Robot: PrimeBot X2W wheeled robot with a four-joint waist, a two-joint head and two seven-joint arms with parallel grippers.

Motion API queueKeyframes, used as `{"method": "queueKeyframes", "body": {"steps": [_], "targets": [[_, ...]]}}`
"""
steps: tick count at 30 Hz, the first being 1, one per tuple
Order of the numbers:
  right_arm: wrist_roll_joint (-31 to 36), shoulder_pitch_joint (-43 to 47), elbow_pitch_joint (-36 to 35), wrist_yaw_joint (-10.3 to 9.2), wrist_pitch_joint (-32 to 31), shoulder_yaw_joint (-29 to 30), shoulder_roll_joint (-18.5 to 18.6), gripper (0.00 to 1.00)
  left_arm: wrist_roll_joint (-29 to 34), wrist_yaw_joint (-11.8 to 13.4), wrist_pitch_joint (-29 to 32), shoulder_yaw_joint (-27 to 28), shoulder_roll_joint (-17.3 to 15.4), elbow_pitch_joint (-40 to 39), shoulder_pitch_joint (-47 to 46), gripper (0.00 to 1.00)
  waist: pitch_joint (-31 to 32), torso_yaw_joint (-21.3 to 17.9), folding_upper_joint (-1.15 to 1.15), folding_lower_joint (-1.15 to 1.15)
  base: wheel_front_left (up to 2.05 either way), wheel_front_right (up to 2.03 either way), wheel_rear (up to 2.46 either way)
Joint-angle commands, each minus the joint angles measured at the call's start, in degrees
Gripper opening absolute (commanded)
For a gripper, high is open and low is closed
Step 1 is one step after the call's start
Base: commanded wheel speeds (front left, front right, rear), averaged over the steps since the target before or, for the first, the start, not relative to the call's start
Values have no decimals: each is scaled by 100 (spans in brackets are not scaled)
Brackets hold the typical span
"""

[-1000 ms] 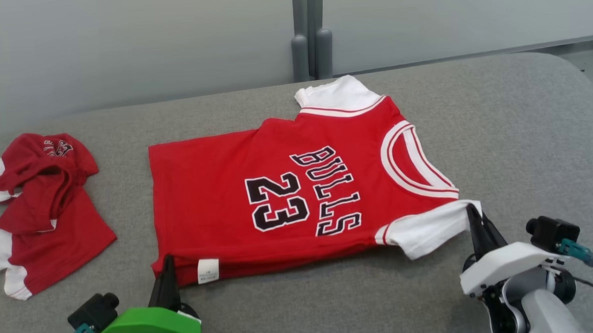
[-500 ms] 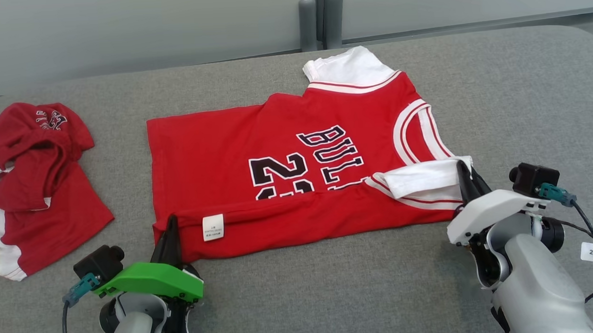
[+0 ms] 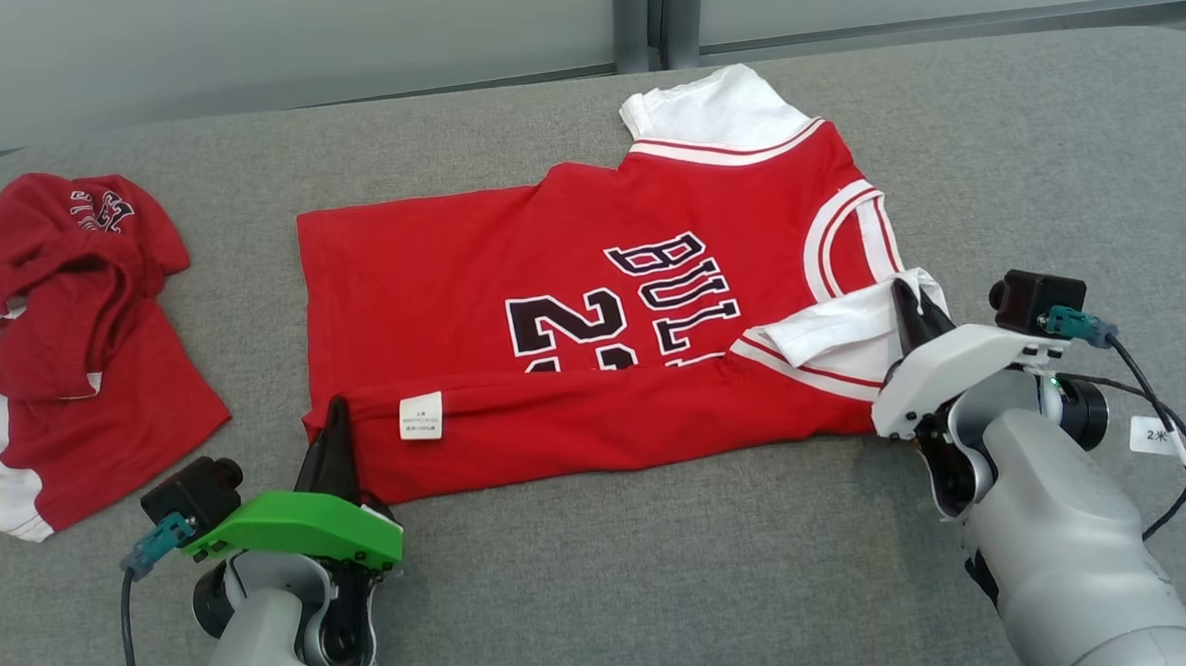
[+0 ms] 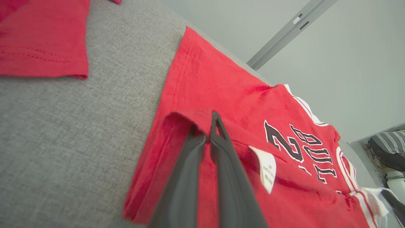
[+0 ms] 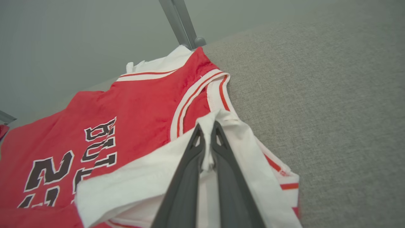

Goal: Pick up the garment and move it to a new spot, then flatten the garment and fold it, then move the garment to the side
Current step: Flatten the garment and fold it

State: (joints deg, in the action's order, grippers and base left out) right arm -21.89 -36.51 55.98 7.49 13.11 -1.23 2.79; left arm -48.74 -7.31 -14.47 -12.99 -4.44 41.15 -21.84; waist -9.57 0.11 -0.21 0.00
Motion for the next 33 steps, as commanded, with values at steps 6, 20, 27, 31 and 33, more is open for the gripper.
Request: {"method": "queueKeyframes", "body": {"steps": [6,20,27,31,33], "targets": [[78,-502,420,0,141,-65,19,100,75,-21,-69,18,-21,-28,-182,100,-33,36,21,0,0,0,0],[-23,-639,-24,0,210,-211,31,100,260,-21,-72,285,-78,-738,305,100,13,30,21,0,0,0,0],[341,205,-1309,0,210,174,41,100,582,113,-59,324,-173,-1051,942,100,162,-42,21,0,0,0,0],[519,755,-1895,0,211,396,31,100,584,246,123,277,-215,-1054,1185,100,258,-84,21,0,0,0,0],[583,1021,-2135,0,211,486,25,100,535,323,263,271,-218,-1020,1282,100,299,-114,21,0,0,0,0]]}}
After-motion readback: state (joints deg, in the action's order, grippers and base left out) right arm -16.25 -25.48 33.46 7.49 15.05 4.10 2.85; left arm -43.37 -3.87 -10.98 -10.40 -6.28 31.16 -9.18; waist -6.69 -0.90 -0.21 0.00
